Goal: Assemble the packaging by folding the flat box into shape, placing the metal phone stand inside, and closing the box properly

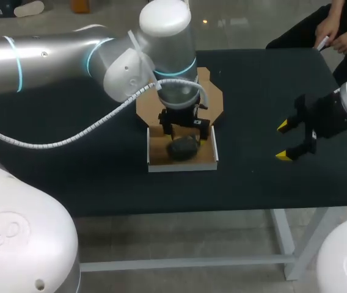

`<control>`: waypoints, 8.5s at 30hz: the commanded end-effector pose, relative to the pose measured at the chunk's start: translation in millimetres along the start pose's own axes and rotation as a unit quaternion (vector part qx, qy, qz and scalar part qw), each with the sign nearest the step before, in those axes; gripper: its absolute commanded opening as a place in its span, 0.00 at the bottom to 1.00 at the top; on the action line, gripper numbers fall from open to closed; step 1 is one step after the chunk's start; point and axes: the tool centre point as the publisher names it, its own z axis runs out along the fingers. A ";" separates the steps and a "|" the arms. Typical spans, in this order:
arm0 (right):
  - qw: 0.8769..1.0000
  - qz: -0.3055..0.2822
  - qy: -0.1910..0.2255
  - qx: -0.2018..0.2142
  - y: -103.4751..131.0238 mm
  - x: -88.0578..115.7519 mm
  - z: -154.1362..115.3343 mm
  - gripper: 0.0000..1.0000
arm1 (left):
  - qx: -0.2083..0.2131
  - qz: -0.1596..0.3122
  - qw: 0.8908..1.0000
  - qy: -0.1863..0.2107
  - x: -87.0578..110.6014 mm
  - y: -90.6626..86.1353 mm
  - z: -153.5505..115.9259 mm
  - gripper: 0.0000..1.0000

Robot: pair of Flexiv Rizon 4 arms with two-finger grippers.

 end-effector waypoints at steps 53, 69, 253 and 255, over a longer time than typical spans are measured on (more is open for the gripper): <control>1.000 -0.001 0.000 -0.002 -1.1 0.2 -0.4 1.00 | -0.064 -0.141 0.988 -0.026 21.8 62.2 31.2 1.00; 1.000 -0.001 0.000 -0.002 -1.1 0.2 -0.4 1.00 | -0.067 -0.147 0.986 -0.027 27.9 89.4 26.7 1.00; 0.976 -0.140 0.046 0.162 114.7 -94.6 -12.5 1.00 | 0.161 0.353 0.815 0.430 -133.9 -64.0 -28.8 0.54; 0.975 -0.141 0.047 0.163 116.4 -95.8 -12.5 1.00 | 0.160 0.356 0.814 0.431 -130.6 -62.2 -29.7 0.52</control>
